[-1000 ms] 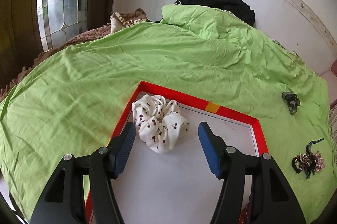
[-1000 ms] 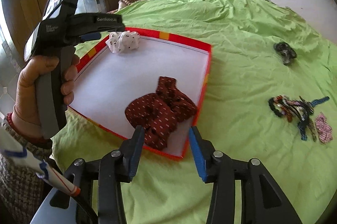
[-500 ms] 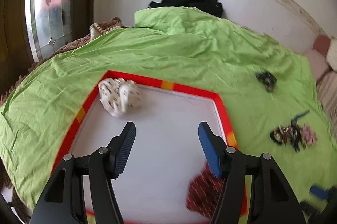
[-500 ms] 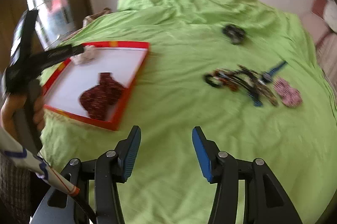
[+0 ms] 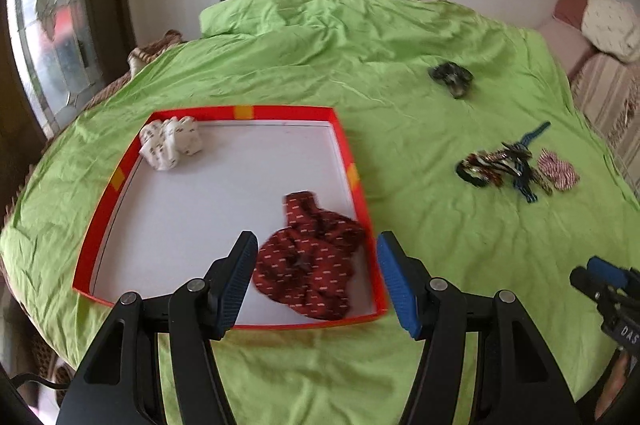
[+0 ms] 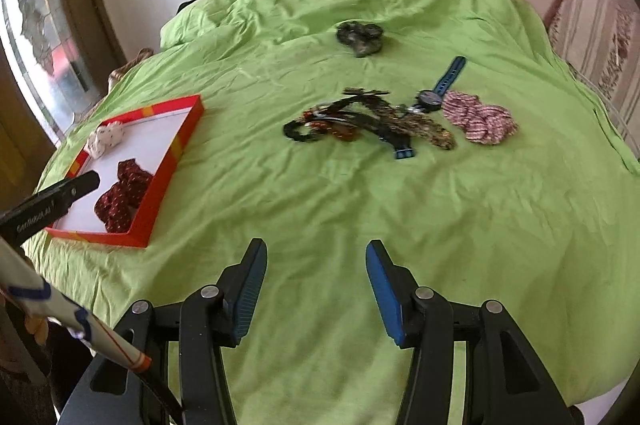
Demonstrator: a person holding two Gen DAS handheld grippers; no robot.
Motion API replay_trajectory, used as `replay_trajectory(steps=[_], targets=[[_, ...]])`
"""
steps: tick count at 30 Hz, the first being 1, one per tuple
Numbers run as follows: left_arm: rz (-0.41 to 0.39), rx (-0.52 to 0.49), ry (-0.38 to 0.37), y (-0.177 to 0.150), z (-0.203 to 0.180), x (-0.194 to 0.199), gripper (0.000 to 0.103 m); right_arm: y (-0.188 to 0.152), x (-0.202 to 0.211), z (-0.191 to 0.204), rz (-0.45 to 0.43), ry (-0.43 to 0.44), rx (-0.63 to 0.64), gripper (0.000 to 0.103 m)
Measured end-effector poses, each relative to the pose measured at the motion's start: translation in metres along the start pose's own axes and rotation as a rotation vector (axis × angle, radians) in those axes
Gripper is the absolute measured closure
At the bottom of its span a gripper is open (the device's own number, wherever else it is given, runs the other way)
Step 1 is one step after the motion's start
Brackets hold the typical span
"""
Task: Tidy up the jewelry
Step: 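Move both tools back toward the remaining jewelry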
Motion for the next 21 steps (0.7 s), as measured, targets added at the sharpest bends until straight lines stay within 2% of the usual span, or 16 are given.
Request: replay_trajectory(steps=[11, 17, 21], targets=[[0.026, -0.129, 0.011, 0.023, -0.074, -0.001, 0.042, 0.009, 0.015, -0.093, -0.047, -0.058, -0.114, 0.044], [0.06, -0.159, -0.046, 0.042, -0.109, -0.02, 0.042, 0.021, 0.016, -0.156, -0.044, -0.11, -0.194, 0.044], [0.115, -0.163, -0.084, 0.056, -0.129, -0.048, 0.042, 0.03, 0.012, -0.187, -0.041, -0.111, -0.236, 0.044]])
Point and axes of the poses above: each gripper's, at about its wrist camera, not at the fingertips, and x roughly against the way its jaws point, z to its left, y to its top, the point moved 5 cm from there along -x, roughly the way its jaws point, and after that the axes turned 13 degrees about z, right-handed, at the moved point
